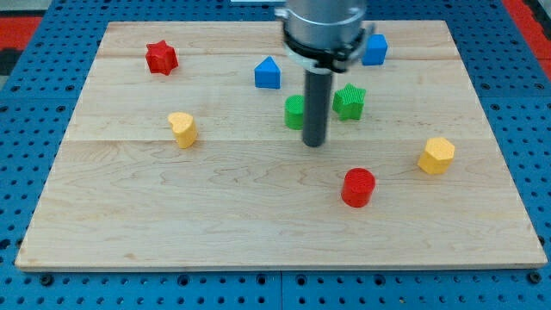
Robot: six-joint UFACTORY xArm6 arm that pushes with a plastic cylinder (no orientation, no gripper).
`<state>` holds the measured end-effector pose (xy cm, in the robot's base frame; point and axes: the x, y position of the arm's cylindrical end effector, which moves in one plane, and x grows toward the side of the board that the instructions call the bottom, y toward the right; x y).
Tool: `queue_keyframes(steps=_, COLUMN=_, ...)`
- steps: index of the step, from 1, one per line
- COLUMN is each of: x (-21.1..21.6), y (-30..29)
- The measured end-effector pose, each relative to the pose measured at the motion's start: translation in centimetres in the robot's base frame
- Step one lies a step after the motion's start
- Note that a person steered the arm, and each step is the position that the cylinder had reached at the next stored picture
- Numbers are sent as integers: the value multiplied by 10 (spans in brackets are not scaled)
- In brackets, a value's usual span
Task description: Place the blue cube on top of the green star
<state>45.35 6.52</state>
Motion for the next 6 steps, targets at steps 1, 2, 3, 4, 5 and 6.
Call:
queue_keyframes(steps=1, x=3, y=75)
queue_keyframes(steps=2, x=-10, y=137)
queue_keyframes(steps=3, x=-36, y=220)
queue_keyframes(steps=4, x=-95, y=250)
queue_keyframes(steps=5, x=-165, y=265)
queue_keyframes(steps=6, x=-220, y=222)
